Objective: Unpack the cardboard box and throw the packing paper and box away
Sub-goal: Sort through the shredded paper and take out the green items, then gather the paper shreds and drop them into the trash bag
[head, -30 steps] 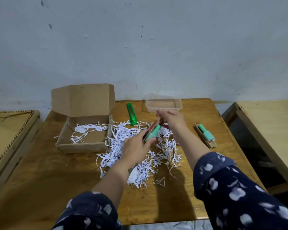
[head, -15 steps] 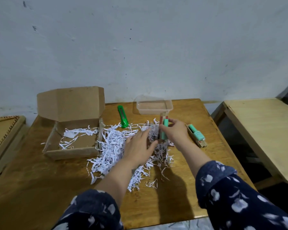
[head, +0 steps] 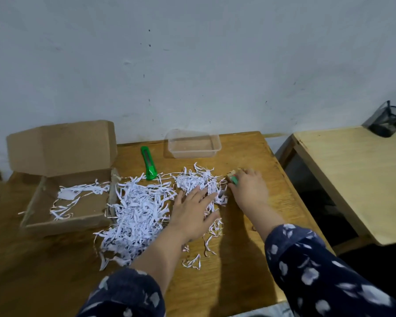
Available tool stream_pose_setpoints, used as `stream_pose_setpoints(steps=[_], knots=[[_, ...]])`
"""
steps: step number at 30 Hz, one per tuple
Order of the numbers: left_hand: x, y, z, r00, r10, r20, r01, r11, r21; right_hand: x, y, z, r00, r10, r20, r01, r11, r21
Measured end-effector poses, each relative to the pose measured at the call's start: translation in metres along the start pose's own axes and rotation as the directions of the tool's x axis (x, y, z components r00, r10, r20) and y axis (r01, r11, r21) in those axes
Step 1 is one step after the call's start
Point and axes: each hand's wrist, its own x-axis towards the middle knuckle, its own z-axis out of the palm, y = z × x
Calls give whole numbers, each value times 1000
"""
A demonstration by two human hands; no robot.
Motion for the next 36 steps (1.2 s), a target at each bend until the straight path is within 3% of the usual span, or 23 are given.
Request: stream_pose_setpoints(steps=[1,3,5,7,9,12,16,20,23,26,28,31,36], knots=[[-2,-3,-4,999,3,-52,-3,1000,-6,0,-4,1,995,-78,-67,77,997,-9],[-9,-12,-14,985,-24,-169,25,1000,5,0,-17,1,973,-202,-113,216,967,135],[-18,-28,-22,967,-71,-245,85,995,46,-1,-33,3,948,-312,-58,316,911,264],[-31,-49,-26,955,-136,-265,165,982,94,-8,-51,11,914,-404,40,388,898,208],[-46,-69,-28,946,-243,-217,272,955,117,-19,-67,21,882,-424,207,400,905,147],[-69,-85,-27,922,-388,4,386,918,87,-33,-83,41,827,-394,401,397,914,78],[-98,-87,-20,952,-302,52,300,953,52,-36,-86,51,846,-407,345,433,901,0],[-124,-96,-10,981,-128,-147,133,991,28,-38,-103,39,855,-497,146,501,865,10],[-137,-92,-4,946,-78,-315,93,995,32,-44,-125,31,796,-605,32,602,795,72],[-148,-81,10,929,-167,-329,172,985,-14,-49,-148,37,679,-720,143,662,684,307],[-153,-79,22,912,-285,-294,280,958,-60,-52,-155,47,625,-745,232,661,663,351],[-148,-83,29,880,-392,-270,371,920,-128,-53,-148,51,629,-732,261,635,678,370],[-123,-93,24,893,-312,-324,273,948,-163,-74,-107,42,619,-745,248,581,647,494]])
